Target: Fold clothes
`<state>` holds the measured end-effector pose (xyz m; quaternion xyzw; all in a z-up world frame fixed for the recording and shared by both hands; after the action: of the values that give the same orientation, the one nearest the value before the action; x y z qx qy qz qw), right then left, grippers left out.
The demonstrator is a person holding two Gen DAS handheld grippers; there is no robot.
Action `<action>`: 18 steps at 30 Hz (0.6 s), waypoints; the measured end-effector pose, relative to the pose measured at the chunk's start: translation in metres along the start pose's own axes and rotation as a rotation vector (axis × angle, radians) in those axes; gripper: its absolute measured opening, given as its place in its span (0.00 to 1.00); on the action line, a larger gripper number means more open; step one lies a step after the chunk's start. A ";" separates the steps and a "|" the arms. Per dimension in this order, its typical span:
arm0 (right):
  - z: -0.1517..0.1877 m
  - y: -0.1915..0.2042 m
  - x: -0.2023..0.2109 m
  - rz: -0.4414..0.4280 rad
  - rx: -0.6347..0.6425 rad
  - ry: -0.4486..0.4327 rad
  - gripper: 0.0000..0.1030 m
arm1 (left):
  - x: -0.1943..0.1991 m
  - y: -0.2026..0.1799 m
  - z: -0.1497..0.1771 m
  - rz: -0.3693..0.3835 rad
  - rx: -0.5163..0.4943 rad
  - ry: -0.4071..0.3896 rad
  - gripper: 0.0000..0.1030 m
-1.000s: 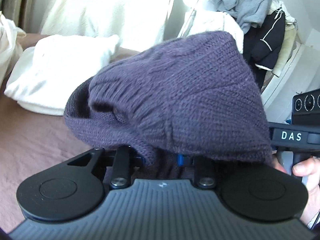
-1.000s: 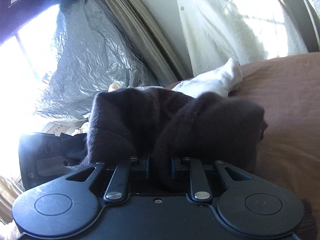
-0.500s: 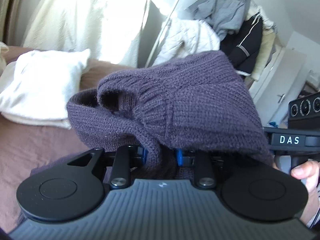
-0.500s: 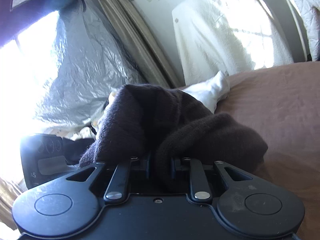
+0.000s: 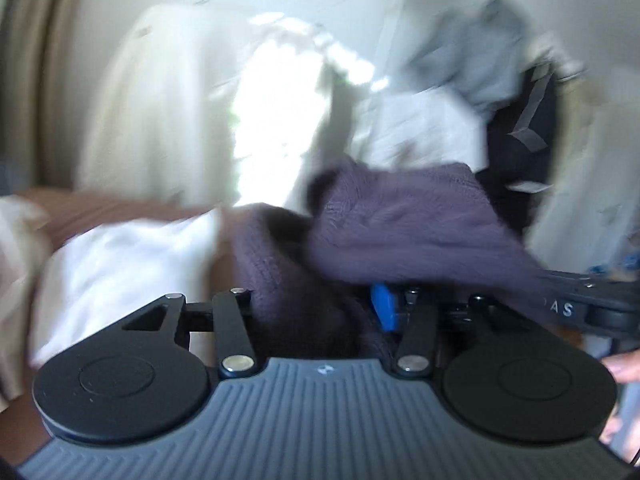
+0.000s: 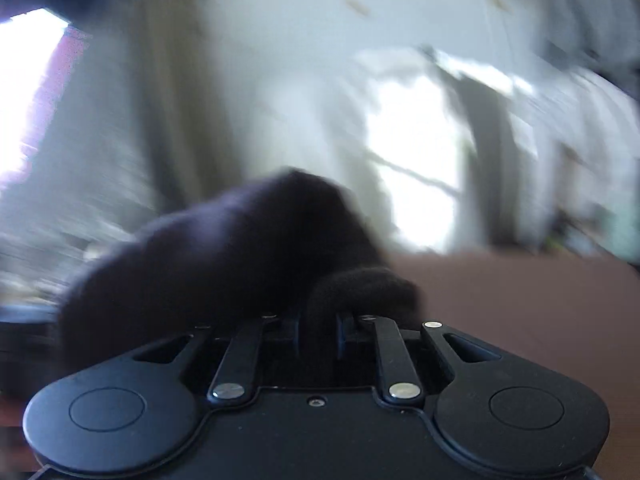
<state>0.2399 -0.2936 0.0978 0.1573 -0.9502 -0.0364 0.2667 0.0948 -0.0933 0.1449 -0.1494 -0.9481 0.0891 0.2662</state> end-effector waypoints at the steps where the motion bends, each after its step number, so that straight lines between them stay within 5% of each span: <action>1: 0.015 -0.005 -0.016 0.088 0.019 0.034 0.26 | -0.006 0.011 0.017 -0.025 0.005 0.042 0.46; 4: 0.059 -0.028 -0.036 0.248 0.085 0.102 0.26 | -0.023 0.046 0.072 -0.046 0.070 0.167 0.46; 8: 0.091 -0.044 -0.025 0.197 -0.024 0.192 0.27 | -0.033 0.081 0.128 -0.045 0.243 0.245 0.46; 12: 0.132 -0.044 -0.017 0.162 -0.114 0.247 0.33 | -0.044 0.077 0.140 -0.023 0.231 0.250 0.46; 18: 0.166 -0.033 0.005 0.133 -0.141 0.263 0.57 | -0.038 0.053 0.141 0.027 0.176 0.207 0.52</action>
<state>0.1590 -0.3291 -0.0462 0.0786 -0.9104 -0.0644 0.4012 0.0631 -0.0683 -0.0049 -0.1464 -0.9019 0.1597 0.3737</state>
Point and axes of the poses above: each gripper's, at about its wrist camera, not at the fingertips, and x roughly against the way its jaws point, y to its left, z to its underside, the point moved 1 cm from there along -x, roughly the way its jaws point, and after that the axes turned 1 degree about y, right-handed, at the moved point
